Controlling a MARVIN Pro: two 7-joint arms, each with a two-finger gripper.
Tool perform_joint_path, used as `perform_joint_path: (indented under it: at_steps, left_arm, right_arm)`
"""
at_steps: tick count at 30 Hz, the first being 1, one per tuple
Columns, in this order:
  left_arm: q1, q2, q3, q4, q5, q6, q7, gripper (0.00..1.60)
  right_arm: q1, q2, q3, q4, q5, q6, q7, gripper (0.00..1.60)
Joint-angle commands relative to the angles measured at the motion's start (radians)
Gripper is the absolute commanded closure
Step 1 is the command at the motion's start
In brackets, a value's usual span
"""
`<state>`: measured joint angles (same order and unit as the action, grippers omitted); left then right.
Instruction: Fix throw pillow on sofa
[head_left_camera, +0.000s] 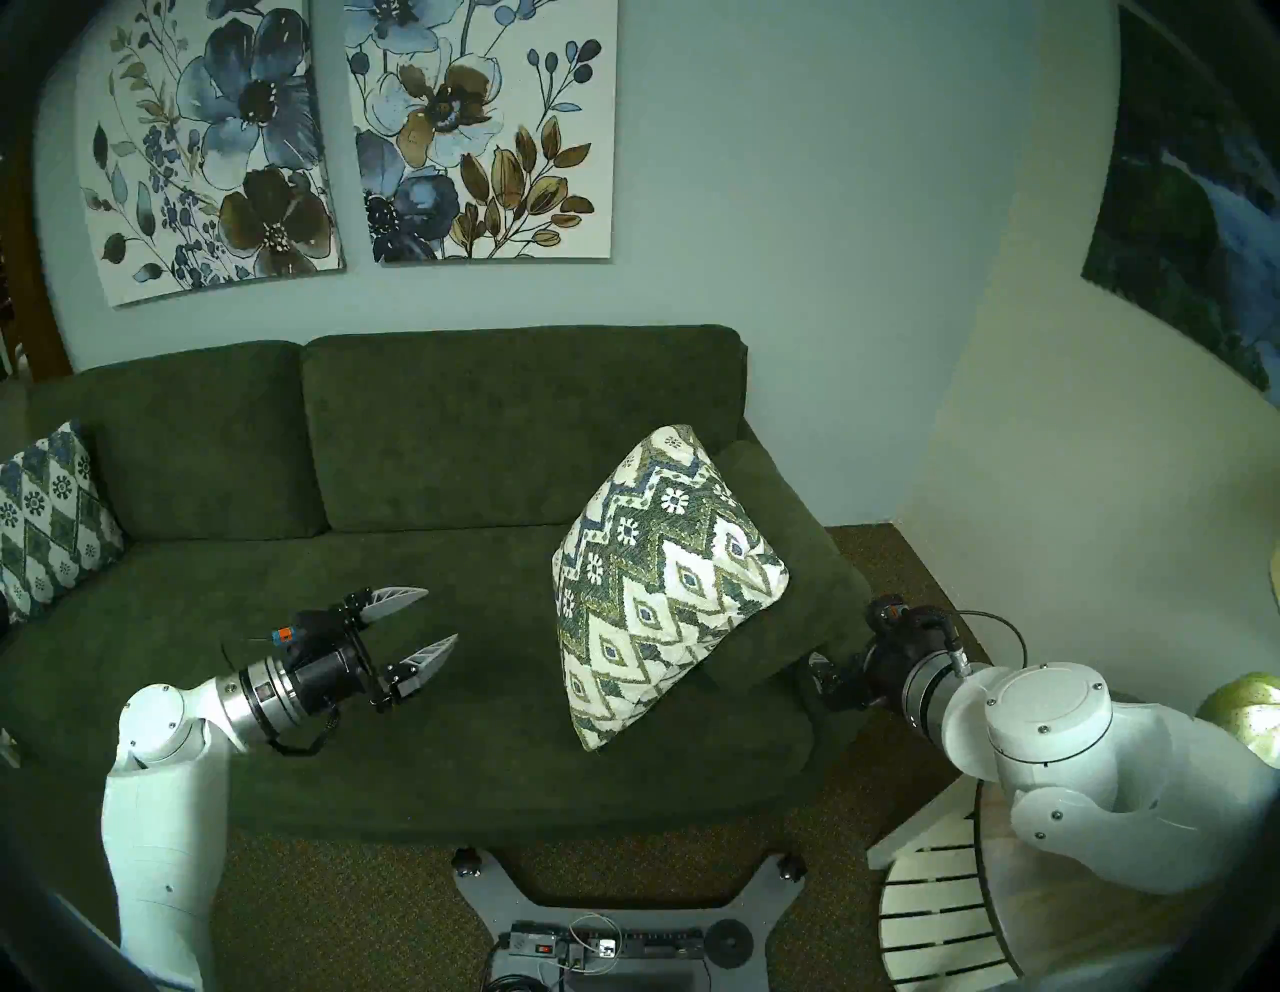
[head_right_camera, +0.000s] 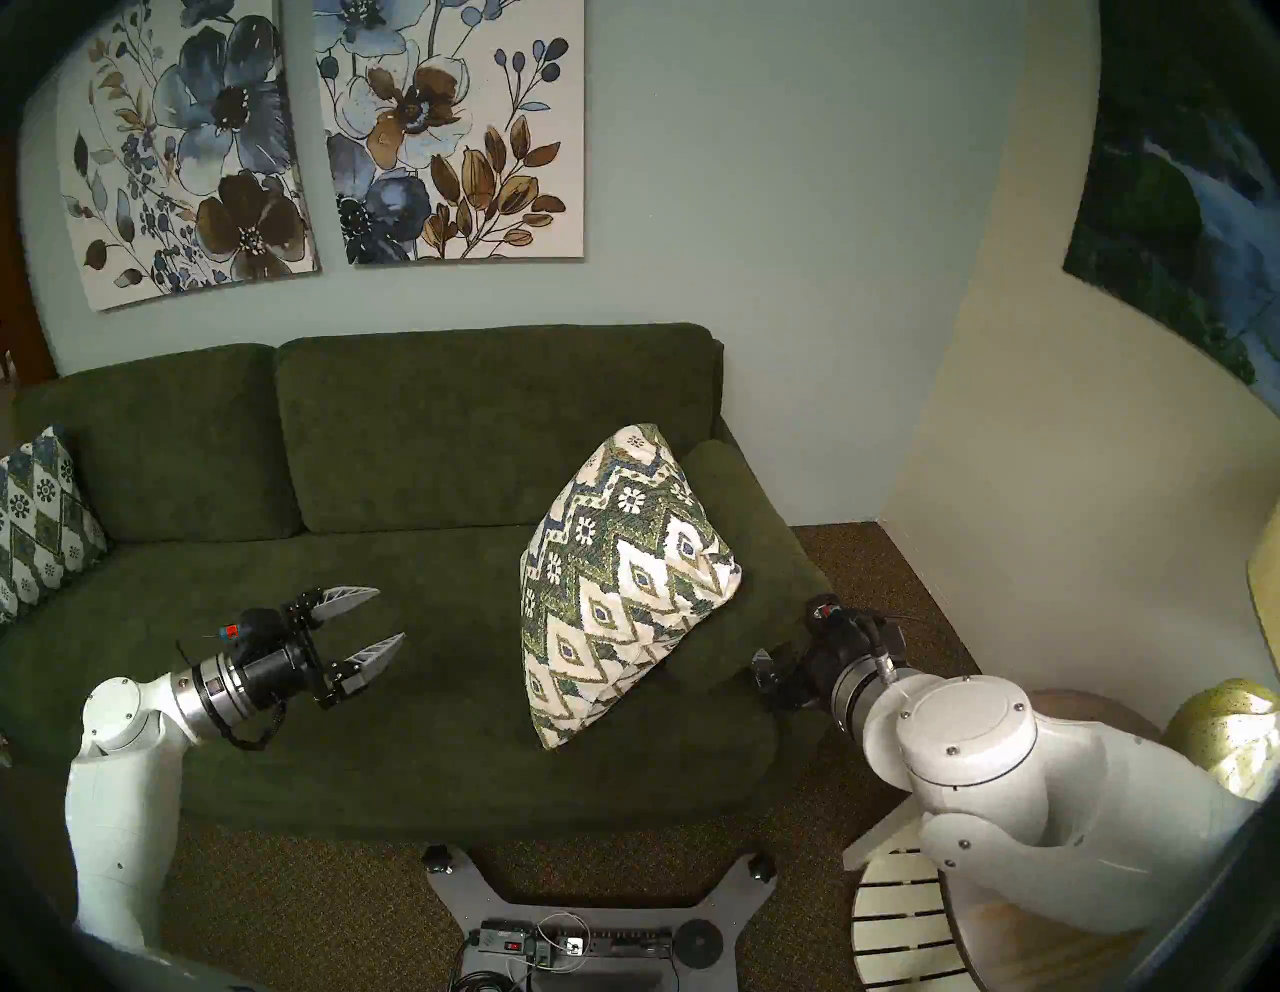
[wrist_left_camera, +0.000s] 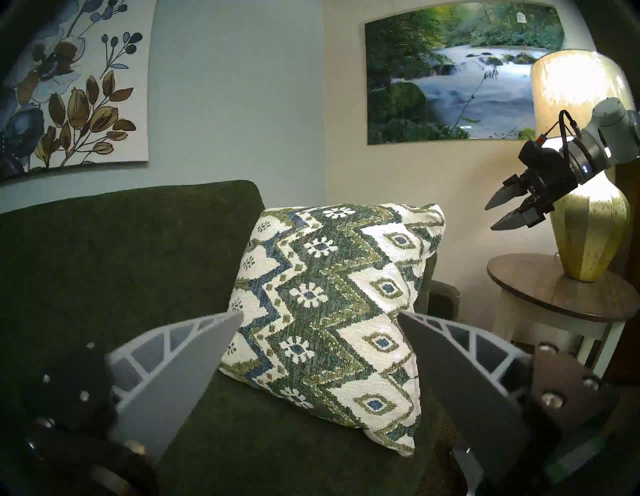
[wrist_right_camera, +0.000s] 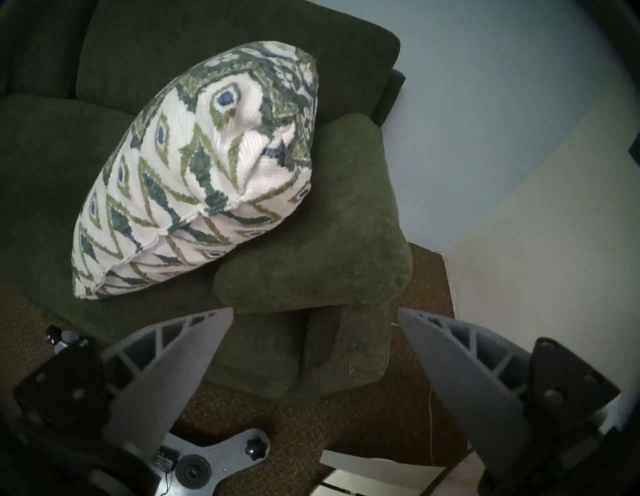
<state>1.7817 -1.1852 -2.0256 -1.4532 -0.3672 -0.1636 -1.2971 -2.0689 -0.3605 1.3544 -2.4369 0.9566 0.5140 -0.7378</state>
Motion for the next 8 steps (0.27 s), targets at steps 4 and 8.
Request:
perform_joint_path:
  at_steps: [4, 8]
  left_arm:
    - [-0.006, 0.002, -0.003, -0.004, -0.002, -0.001, 0.001, 0.00]
    - [-0.006, 0.002, -0.003, -0.004, -0.002, -0.001, 0.001, 0.00]
  right_arm:
    - [-0.121, 0.060, 0.026, -0.007, -0.136, -0.162, 0.003, 0.00]
    - [-0.144, 0.069, 0.032, -0.007, -0.160, -0.193, 0.002, 0.00]
